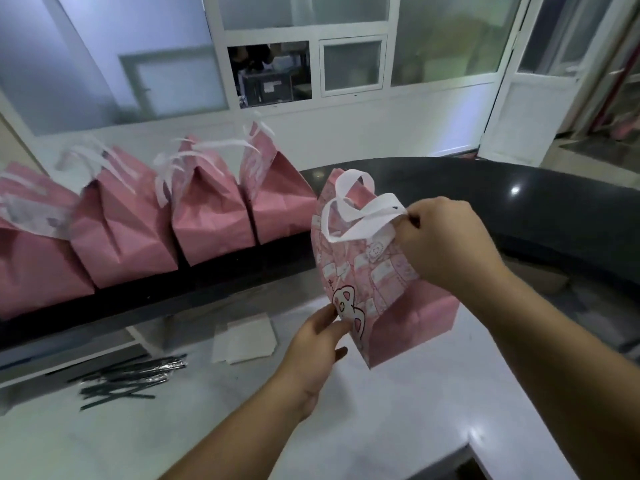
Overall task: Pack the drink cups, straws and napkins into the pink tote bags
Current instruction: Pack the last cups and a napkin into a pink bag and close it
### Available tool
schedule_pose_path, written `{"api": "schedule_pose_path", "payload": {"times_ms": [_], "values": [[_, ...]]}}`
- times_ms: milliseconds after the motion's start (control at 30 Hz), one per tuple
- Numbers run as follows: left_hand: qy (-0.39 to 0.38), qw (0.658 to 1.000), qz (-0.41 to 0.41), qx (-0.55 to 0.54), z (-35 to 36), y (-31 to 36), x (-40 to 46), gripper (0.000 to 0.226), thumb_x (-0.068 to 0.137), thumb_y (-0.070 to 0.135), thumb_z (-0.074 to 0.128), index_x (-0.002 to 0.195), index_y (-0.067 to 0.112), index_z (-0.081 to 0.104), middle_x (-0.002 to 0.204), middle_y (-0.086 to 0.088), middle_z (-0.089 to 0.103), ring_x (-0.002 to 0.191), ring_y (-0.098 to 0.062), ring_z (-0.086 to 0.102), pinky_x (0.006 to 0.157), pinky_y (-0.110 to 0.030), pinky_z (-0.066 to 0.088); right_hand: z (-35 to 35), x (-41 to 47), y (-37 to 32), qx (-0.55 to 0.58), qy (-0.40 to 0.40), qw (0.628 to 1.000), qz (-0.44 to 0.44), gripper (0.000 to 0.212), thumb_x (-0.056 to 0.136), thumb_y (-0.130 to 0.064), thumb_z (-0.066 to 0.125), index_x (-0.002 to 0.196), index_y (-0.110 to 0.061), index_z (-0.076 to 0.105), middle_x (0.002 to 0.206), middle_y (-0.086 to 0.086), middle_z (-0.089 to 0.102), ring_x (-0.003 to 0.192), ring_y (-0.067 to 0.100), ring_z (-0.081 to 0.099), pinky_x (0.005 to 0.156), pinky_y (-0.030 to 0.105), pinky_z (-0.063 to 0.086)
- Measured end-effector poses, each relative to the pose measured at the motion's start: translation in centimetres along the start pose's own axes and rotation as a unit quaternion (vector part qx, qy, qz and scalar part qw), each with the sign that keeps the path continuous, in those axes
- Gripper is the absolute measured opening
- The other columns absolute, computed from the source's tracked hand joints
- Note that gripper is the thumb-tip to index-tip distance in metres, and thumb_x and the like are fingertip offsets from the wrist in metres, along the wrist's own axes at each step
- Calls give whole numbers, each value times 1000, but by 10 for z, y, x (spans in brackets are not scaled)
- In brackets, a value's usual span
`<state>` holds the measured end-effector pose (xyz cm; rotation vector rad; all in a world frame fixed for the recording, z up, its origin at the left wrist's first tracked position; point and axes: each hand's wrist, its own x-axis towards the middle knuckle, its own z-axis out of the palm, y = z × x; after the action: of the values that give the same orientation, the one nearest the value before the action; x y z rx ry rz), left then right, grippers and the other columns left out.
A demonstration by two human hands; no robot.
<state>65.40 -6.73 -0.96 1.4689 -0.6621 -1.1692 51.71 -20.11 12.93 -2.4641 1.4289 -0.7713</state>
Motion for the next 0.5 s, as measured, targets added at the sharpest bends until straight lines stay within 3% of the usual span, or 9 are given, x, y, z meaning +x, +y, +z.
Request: {"api": "schedule_pose_path", "payload": {"times_ms": [100, 200, 300, 367, 500], "values": [[-6, 1000, 11, 16, 22, 14, 16, 31, 90, 40, 65, 120, 45, 71, 122, 26, 73, 113, 6, 66, 94, -30, 52, -11, 25, 17, 4, 14, 1000, -3, 38, 96, -30, 53, 63, -12, 62, 53, 3, 60, 48, 25, 58, 45, 36, 50], [-7, 999, 32, 34, 36, 28, 36, 24, 102, 30, 61, 116, 46, 73, 119, 28, 73, 108, 11, 66, 93, -30, 50, -18, 50, 30, 11, 28, 1000, -1, 39, 95, -28, 52, 64, -8, 62, 54, 7, 61, 49, 29, 60, 47, 39, 54], [7, 998, 37, 47, 46, 41, 57, 26, 104, 22, 59, 105, 43, 75, 109, 29, 76, 104, 7, 69, 91, -29, 51, -17, 78, 38, -2, 48, 999, -4, 40, 95, -25, 51, 62, -4, 55, 54, 9, 54, 48, 28, 50, 45, 29, 34], [4, 998, 49, 47, 52, 51, 69, 24, 104, 20, 59, 105, 39, 74, 105, 29, 76, 100, 8, 69, 89, -26, 52, -14, 98, 39, -1, 46, 999, 0, 37, 95, -23, 50, 64, -3, 57, 56, 10, 55, 49, 26, 48, 46, 28, 31], [-26, 996, 70, 47, 56, 71, 92, 56, 106, 14, 55, 84, 60, 77, 93, 32, 76, 87, 13, 71, 71, -10, 55, -3, 136, 35, 8, 47, 999, 8, 35, 97, -25, 50, 69, -6, 60, 63, 8, 58, 53, 25, 51, 47, 27, 32]]}}
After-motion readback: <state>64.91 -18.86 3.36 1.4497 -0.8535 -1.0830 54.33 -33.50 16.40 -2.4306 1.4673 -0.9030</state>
